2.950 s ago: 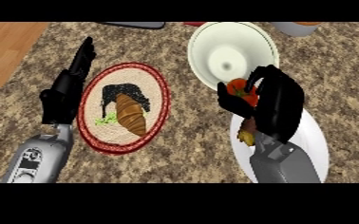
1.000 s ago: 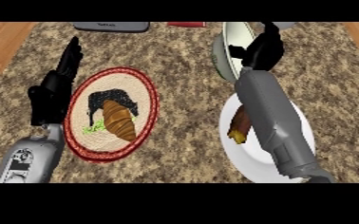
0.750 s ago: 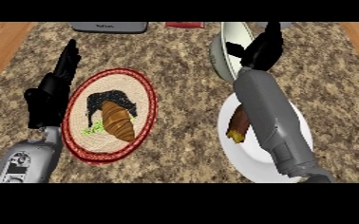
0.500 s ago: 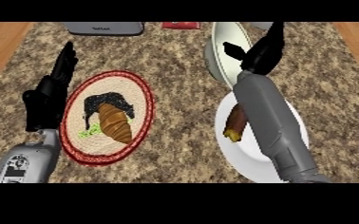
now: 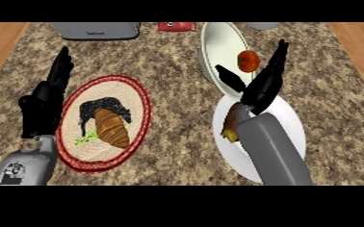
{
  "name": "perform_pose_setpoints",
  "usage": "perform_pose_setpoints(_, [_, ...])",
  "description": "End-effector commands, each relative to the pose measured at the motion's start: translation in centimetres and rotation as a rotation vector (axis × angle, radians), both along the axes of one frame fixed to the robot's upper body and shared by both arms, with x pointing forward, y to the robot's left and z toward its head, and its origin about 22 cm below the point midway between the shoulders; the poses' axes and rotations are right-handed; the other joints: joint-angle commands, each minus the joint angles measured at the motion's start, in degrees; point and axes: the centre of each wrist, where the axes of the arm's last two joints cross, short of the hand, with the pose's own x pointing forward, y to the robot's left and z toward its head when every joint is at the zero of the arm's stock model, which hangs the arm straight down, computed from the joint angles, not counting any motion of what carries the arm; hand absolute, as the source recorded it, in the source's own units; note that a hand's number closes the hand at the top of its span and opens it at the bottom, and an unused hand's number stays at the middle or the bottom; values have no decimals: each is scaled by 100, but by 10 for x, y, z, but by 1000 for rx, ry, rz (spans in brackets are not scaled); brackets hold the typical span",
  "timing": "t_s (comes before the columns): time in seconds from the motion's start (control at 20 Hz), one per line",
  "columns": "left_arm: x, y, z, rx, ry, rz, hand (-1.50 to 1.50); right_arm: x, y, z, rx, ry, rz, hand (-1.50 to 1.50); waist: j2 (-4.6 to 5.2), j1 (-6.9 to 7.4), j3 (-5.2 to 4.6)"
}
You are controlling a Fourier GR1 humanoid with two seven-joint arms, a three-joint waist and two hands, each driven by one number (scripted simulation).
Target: Pick the tomato from the plate and place it in the bowl
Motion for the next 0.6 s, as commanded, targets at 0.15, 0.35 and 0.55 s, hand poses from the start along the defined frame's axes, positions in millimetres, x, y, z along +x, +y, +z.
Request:
perform_pose_setpoints(0.15, [-14, 3, -4, -9, -11, -10, 0, -85, 15, -14, 69, -45, 72, -150, 28, 27, -1])
perform_pose_setpoints(0.35, [7, -1, 10, -22, -11, 10, 0, -101, 37, -15, 37, -56, 110, -150, 49, 64, -1])
perform_pose_setpoints(0.55, [-2, 6, -6, -19, 8, -7, 0, -115, 34, -24, 31, -60, 86, -150, 56, 76, 0])
